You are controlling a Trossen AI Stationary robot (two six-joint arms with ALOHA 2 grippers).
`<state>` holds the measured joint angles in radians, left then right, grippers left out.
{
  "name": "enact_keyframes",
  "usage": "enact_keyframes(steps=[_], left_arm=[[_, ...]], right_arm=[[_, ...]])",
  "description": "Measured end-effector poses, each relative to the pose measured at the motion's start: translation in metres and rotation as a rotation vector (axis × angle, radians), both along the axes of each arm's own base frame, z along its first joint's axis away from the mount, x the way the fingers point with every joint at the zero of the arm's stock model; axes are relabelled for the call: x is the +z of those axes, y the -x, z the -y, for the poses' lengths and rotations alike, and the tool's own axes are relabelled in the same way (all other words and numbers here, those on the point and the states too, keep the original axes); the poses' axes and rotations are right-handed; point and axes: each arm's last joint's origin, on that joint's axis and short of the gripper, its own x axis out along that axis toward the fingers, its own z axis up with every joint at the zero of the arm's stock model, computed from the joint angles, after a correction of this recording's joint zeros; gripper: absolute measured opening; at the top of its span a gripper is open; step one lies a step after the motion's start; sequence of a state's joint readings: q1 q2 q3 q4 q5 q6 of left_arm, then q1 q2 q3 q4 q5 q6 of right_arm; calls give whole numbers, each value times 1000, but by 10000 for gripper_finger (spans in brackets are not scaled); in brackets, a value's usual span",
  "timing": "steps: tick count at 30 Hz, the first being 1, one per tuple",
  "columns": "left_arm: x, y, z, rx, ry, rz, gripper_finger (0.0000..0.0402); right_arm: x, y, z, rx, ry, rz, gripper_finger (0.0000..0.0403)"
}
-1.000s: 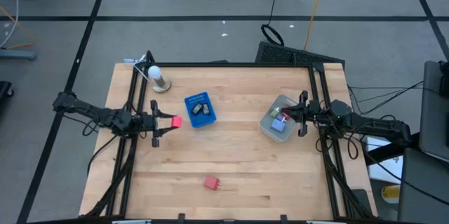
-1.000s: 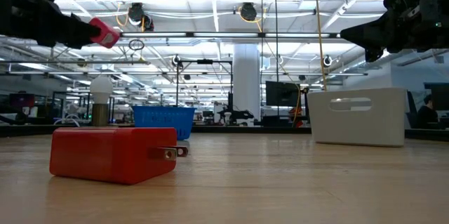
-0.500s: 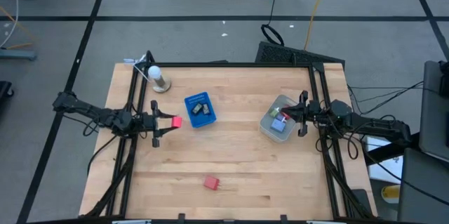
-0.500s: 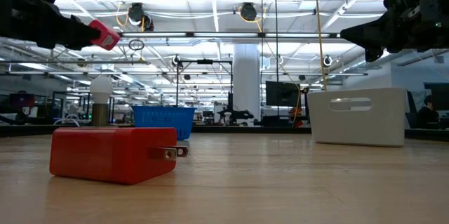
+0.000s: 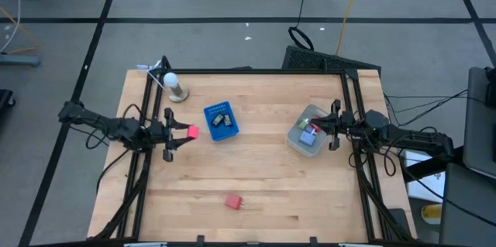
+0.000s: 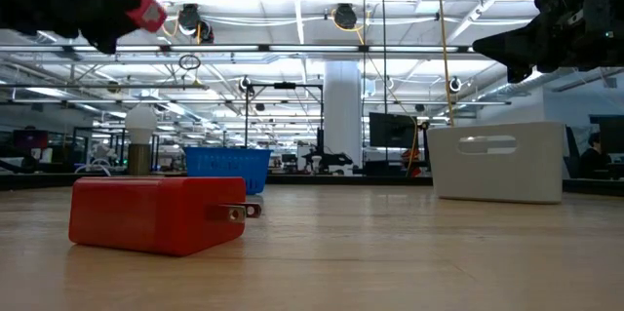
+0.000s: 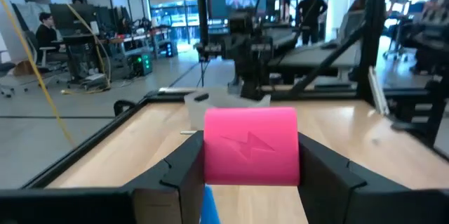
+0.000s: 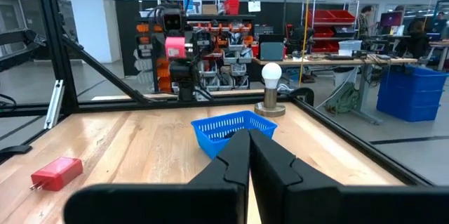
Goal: Pick & Place Office items
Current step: Put the pink charger adapter into the gray bin
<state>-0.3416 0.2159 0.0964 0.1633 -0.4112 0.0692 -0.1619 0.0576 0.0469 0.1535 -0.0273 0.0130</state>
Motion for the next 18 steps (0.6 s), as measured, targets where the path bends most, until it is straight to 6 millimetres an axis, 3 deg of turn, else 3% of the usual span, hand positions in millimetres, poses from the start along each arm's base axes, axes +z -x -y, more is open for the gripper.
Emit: enact_keyframes(steps=[8, 18], left_arm=[[31, -6, 2, -26, 49, 16, 176], [72, -59, 8, -38, 10, -124, 177]], right_arm=[[-2, -2, 0, -4, 41, -27, 4], [12, -7, -4, 113, 308, 92, 4]])
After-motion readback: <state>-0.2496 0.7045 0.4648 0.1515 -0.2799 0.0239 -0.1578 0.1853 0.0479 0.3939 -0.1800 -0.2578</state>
